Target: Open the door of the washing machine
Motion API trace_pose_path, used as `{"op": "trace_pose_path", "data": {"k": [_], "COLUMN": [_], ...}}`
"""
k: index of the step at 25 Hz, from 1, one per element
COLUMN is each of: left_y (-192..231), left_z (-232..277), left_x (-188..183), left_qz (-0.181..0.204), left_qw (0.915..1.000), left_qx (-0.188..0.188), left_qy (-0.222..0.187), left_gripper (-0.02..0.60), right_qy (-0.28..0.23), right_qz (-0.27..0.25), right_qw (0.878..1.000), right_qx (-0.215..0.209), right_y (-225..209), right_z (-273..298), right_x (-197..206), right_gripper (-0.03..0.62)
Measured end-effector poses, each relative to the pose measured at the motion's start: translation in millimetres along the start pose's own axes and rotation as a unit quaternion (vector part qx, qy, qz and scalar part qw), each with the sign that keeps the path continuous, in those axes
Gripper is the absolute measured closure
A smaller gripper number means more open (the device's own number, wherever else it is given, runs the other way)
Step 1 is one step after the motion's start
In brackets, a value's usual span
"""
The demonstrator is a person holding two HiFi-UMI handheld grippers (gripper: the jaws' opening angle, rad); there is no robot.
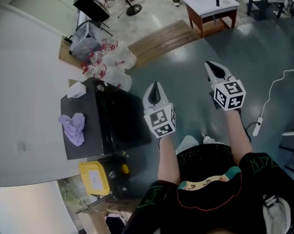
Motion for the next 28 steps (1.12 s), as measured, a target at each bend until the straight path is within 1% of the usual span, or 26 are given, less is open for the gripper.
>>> {"op": "trace_pose_path", "data": {"k": [2,5,6,8,10,11,13,15,17,19,22,24,28], "left_y": [14,40,45,54,64,71,91,116,148,186,237,264,301], "left_z": [17,53,68,104,143,161,193,226,250,265,287,298,304], "left_x": [6,26,32,38,38,37,31,27,33,39,38,38,34], "left_qz": [-0.01,-0.037,-0.043,-0.049,-0.052,-0.056,-0.063,-0.068,-0.081,-0.098,-0.124,-0.138,-0.15], "left_qw": [0.9999,0.9986,0.9982,0.998,0.9977,0.9974,0.9969,0.9964,0.9946,0.9919,0.9875,0.9845,0.9809], "left_qx": [-0.009,-0.027,-0.026,-0.011,0.008,0.011,0.009,0.01,-0.003,-0.028,-0.063,-0.081,-0.105], "left_qy": [0.005,0.026,0.033,0.039,0.042,0.044,0.048,0.049,0.064,0.076,0.073,0.073,0.066], "left_gripper": [0.571,0.571,0.571,0.571,0.571,0.571,0.571,0.571,0.571,0.571,0.571,0.571,0.571], "right_qy": [0.001,0.01,0.017,0.029,0.041,0.047,0.055,0.055,0.064,0.075,0.079,0.087,0.097], "right_qz": [-0.008,-0.022,-0.023,-0.022,-0.02,-0.019,-0.021,-0.033,-0.038,-0.04,-0.052,-0.063,-0.082], "right_qw": [1.0,1.0,1.0,0.999,0.998,0.998,0.998,0.998,0.997,0.996,0.995,0.994,0.989], "right_qx": [-0.007,-0.018,-0.014,0.008,0.031,0.037,0.035,0.024,0.012,0.006,-0.007,-0.027,-0.077], "right_y": [3,3,-2,-17,-32,-35,-34,-26,-13,1,17,32,65], "right_z": [22,56,68,95,126,142,180,228,271,306,357,388,436], "right_x": [5,18,21,24,24,23,19,9,8,9,1,-2,-10], "right_gripper": [0.591,0.591,0.591,0.591,0.591,0.591,0.591,0.591,0.591,0.591,0.591,0.591,0.591]}}
Point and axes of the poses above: the fingertips, and each gripper's own axes: z forward along the fingers, y to its left, x out of its underside, the point moved 8 cm from there along -z, backward along the fingers, and after that the axes turned 9 degrees about -z, right-handed, at the moved point
